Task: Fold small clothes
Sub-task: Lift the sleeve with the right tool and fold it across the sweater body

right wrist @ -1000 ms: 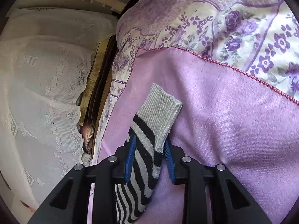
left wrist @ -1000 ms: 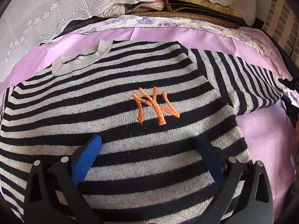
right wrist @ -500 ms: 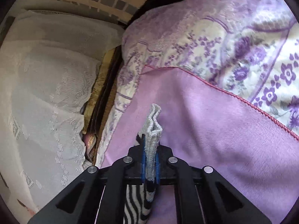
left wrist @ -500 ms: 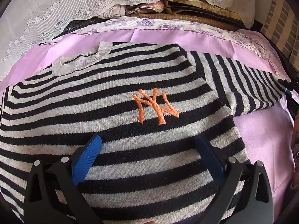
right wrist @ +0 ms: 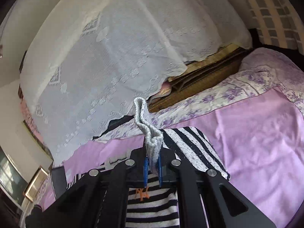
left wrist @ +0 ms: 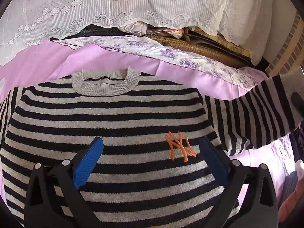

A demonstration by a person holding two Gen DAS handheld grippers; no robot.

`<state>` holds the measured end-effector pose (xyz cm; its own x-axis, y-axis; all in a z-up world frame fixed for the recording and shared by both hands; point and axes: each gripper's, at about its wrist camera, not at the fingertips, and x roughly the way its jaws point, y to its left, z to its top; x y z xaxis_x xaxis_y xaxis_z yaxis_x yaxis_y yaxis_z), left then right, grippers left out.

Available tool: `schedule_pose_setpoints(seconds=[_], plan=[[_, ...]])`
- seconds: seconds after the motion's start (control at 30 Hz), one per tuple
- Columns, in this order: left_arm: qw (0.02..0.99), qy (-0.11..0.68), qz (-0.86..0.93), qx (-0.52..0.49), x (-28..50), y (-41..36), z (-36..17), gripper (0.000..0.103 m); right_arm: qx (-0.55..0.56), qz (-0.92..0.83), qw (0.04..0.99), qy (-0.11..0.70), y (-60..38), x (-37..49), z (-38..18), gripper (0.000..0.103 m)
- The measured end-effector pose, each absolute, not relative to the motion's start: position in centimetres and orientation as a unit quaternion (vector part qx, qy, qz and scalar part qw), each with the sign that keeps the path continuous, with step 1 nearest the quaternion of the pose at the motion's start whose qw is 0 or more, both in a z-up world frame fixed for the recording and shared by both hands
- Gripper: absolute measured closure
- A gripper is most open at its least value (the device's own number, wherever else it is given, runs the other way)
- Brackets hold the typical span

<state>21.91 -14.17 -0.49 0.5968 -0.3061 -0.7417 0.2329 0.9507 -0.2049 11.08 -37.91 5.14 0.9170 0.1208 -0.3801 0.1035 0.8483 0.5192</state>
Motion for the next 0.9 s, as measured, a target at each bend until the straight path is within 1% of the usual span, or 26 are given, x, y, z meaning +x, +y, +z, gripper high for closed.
schedule_pose_setpoints(seconds=[0.1, 0.23, 0.5, 0.63, 0.8, 0.9], plan=[[0.879, 0.44, -0.169, -0.068, 22.9, -13.2, -0.7, 0.004, 0.244, 0.038, 0.942, 0.228, -32.9, 11.6, 5.3, 0.095], [0.873, 0.451, -0.172, -0.069, 23.7, -12.1, -1.1, 0.004, 0.222, 0.072, 0.939, 0.253, -28.1, 12.7, 5.1, 0.095], [0.901, 0.405, -0.14, -0.072, 24.5, -6.3, 1.1, 0.004, 0.194, 0.094, 0.94, 0.266, -20.3, 15.7, 6.9, 0.095], [0.908, 0.396, -0.107, -0.084, 25.7, -2.7, 1.3, 0.004, 0.182, 0.098, 0.939, 0.275, -16.4, 18.0, 7.0, 0.094], [0.923, 0.376, -0.039, -0.076, 26.7, 0.1, 0.5, 0.004, 0.158, 0.092, 0.941, 0.283, -12.8, 20.9, 5.7, 0.094], [0.916, 0.398, -0.016, -0.047, 27.8, 0.5, -1.7, 0.004, 0.159, 0.086, 0.935, 0.306, -12.2, 22.4, 3.1, 0.093]])
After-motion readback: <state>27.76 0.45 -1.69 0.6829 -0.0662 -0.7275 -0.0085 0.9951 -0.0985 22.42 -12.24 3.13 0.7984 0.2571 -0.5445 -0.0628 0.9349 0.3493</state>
